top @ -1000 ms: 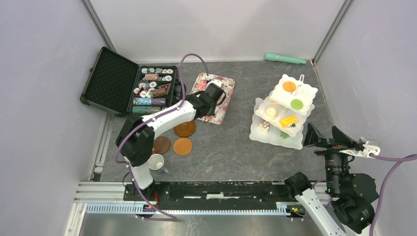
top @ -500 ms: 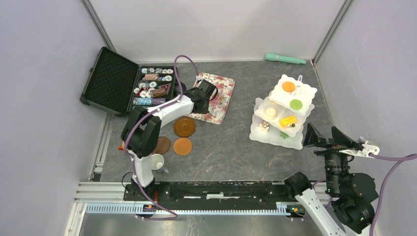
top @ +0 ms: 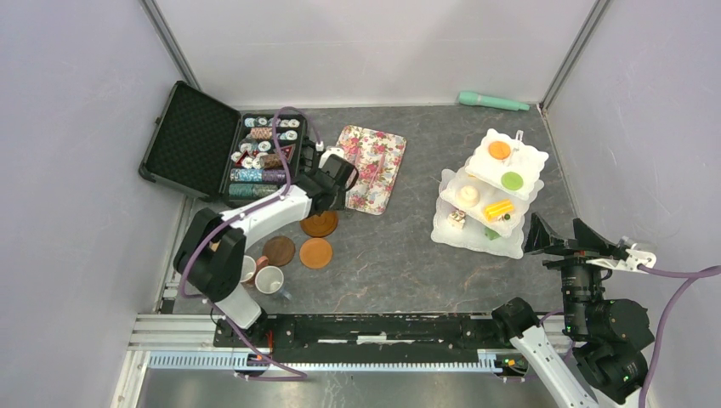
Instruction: Serve the afternoon tea
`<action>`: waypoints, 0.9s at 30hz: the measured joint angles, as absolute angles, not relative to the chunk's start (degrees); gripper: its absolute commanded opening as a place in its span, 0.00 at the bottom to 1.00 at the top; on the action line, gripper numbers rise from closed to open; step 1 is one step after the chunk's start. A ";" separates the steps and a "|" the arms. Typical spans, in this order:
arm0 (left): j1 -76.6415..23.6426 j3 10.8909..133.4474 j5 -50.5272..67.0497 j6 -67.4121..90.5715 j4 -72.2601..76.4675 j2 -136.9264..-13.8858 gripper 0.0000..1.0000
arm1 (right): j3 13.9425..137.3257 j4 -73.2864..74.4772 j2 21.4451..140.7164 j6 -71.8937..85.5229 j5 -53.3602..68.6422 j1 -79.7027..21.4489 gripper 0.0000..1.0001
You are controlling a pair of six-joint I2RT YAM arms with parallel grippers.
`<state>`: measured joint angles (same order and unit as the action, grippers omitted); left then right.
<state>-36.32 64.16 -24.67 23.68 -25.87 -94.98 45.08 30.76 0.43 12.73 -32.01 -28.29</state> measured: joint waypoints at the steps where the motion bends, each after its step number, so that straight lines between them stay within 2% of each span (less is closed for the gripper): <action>1: -36.25 63.20 -25.61 24.16 -25.69 -93.84 0.60 | 45.08 30.79 0.43 12.73 -32.01 -28.29 0.98; 4: -35.68 61.45 -27.27 24.99 -24.93 -92.42 0.62 | 45.08 30.76 0.43 12.73 -31.97 -28.29 0.98; 13: -32.36 60.23 -27.31 27.57 -23.31 -95.02 0.60 | 45.08 30.70 0.43 12.80 -31.75 -28.29 0.98; 22: -31.79 56.66 -21.82 30.52 -19.90 -97.54 0.60 | 46.09 30.57 0.43 12.69 -30.41 -28.36 0.98; 27: -31.57 51.46 -18.41 33.15 -15.27 -94.39 0.54 | 46.04 30.37 0.43 12.86 -29.95 -28.40 0.98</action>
